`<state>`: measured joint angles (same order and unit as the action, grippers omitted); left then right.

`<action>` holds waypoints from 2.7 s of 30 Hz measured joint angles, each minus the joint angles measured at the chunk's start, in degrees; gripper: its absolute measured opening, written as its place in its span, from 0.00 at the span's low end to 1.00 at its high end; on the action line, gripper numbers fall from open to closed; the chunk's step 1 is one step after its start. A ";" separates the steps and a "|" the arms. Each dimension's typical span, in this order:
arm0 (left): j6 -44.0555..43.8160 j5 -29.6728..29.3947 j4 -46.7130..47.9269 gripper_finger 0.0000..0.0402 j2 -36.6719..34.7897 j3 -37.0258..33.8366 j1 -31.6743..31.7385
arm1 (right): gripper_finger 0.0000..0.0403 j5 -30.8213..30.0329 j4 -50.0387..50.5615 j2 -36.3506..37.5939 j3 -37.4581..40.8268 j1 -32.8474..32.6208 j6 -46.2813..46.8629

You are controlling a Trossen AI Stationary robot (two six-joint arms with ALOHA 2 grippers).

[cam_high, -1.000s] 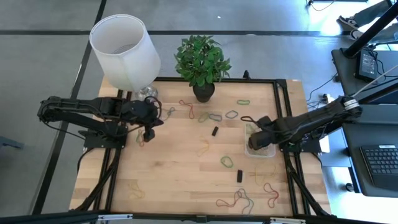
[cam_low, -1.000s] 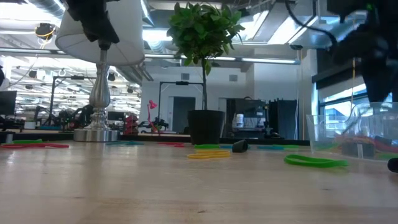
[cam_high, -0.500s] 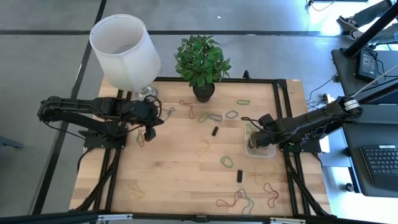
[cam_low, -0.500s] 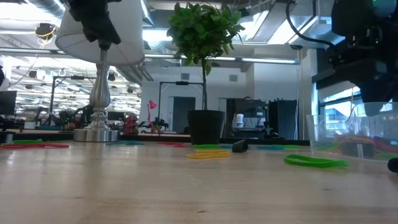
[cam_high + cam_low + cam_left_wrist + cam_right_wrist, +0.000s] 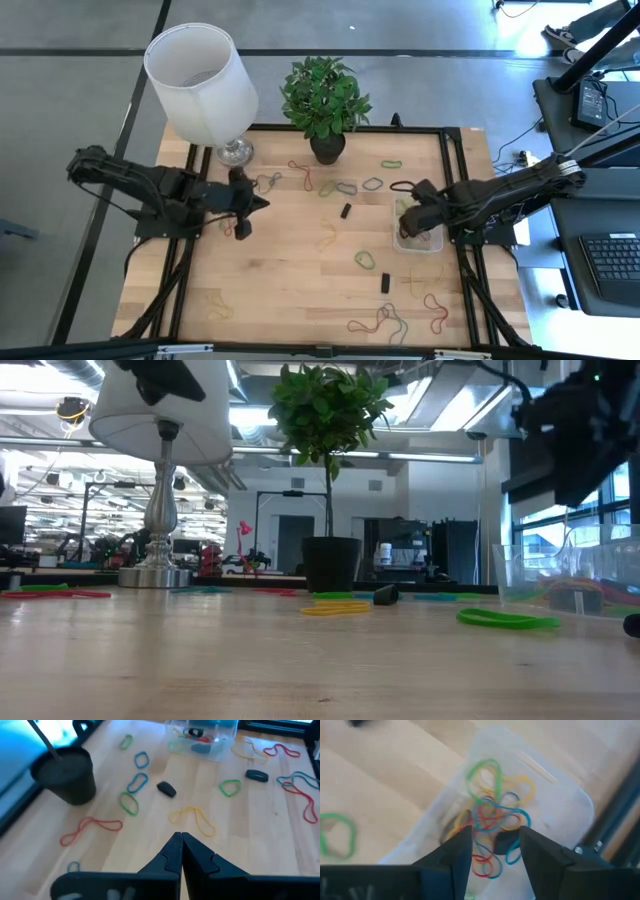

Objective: Pick and place rubber bands into bin
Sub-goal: Put the red rubber band into the transparent bin

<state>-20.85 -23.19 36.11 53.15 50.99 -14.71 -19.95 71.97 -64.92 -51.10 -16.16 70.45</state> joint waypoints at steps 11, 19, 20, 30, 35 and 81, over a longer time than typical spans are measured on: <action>-2.36 -5.65 0.51 0.01 0.00 -0.01 -11.09 | 0.41 0.01 -16.66 -0.01 -2.07 0.04 -14.75; -1.01 -3.26 0.54 0.01 0.00 0.00 -14.65 | 0.41 -0.82 -37.06 -0.06 -2.07 0.58 -30.29; 0.33 -3.38 0.57 0.01 0.00 0.01 -14.88 | 0.41 -1.06 -39.82 -0.20 -2.07 0.85 -31.76; 10.49 -4.01 1.03 0.00 -3.75 -4.15 -13.61 | 0.41 -1.54 -55.86 -4.08 -2.07 4.47 -35.37; 11.18 -0.62 -8.98 0.01 -10.21 -14.71 -10.28 | 0.41 -1.49 -55.18 -6.03 -2.07 4.81 -31.21; -1.58 20.11 -2.55 0.35 6.70 -26.63 23.38 | 0.27 -0.98 -35.55 -6.59 -2.05 4.79 -16.48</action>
<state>-22.43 -3.08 33.56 59.84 24.36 8.67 -20.93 36.42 -71.50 -53.15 -11.38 53.98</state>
